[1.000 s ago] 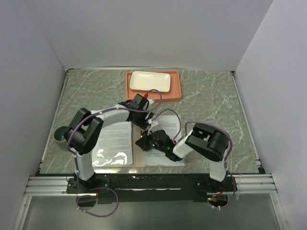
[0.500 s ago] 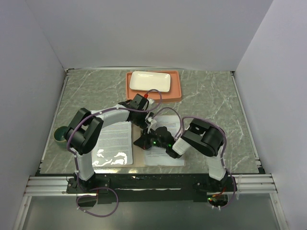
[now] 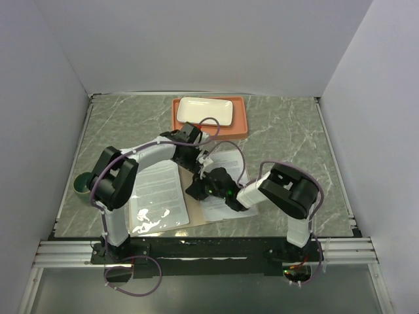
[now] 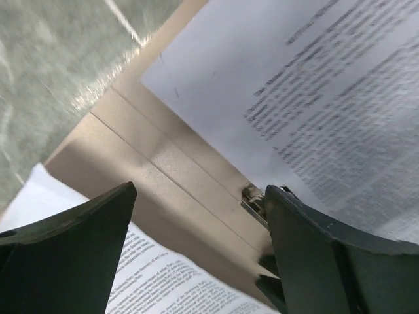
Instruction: Put the files into the folder
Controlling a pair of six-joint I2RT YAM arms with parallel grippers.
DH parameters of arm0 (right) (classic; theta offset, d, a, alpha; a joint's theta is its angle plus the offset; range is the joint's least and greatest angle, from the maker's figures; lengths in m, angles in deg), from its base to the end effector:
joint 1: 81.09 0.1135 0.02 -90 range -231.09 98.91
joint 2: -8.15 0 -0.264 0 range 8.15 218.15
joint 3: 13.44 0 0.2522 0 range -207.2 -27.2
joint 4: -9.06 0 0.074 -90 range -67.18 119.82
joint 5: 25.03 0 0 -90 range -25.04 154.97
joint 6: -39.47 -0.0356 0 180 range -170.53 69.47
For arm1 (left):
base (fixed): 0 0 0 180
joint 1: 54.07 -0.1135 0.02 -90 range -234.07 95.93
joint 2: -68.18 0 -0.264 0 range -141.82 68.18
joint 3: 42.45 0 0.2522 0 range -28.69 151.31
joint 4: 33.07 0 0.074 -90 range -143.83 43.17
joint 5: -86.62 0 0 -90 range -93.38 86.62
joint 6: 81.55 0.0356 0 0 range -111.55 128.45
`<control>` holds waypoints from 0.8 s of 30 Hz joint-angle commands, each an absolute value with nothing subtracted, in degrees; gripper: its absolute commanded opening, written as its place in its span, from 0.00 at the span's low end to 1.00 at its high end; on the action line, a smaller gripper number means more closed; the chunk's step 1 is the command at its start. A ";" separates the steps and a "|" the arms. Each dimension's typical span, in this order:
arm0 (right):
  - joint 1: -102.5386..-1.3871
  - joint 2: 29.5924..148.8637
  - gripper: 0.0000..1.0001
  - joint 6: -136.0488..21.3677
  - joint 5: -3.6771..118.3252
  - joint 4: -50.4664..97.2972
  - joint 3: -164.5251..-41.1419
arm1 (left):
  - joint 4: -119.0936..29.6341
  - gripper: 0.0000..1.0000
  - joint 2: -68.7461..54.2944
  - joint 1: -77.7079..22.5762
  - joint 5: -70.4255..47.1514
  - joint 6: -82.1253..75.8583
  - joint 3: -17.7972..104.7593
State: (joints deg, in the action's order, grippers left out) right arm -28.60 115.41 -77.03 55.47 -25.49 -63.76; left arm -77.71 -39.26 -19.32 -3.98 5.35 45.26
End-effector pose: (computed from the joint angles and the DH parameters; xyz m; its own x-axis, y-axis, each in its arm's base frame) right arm 0.2004 0.2707 0.1127 -0.5981 -0.0565 -0.7994 -0.6798 0.5639 0.4688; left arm 0.3152 -0.2191 0.1814 -0.7707 0.4689 -0.4314 0.5328 0.8456 -0.0328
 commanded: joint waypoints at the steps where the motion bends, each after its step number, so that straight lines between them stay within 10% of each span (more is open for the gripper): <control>1: -28.89 114.06 0.30 -67.14 61.36 2.33 -70.25 | -83.12 0.88 -34.57 -20.31 -9.34 6.69 53.03; 9: -26.42 107.13 0.48 -63.54 67.23 17.88 -81.68 | -86.82 0.96 -30.79 -22.95 -18.14 7.74 62.10; 10: -26.25 106.50 0.63 -63.36 68.29 19.64 -82.47 | -87.08 0.97 -30.26 -23.30 -18.14 7.74 63.15; 11: -25.98 105.97 0.99 -63.45 69.61 22.96 -83.27 | -87.52 0.97 -29.65 -24.09 -18.05 7.74 63.59; 24: -26.77 109.66 1.00 -71.44 75.35 43.39 -93.20 | -91.74 0.96 -12.17 -39.21 -21.13 12.84 49.29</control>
State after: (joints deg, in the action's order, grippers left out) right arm -24.99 106.14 -65.55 75.34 31.36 -92.87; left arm -91.10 -19.72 -36.31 -17.31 10.84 52.52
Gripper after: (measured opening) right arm 0.994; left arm 0.967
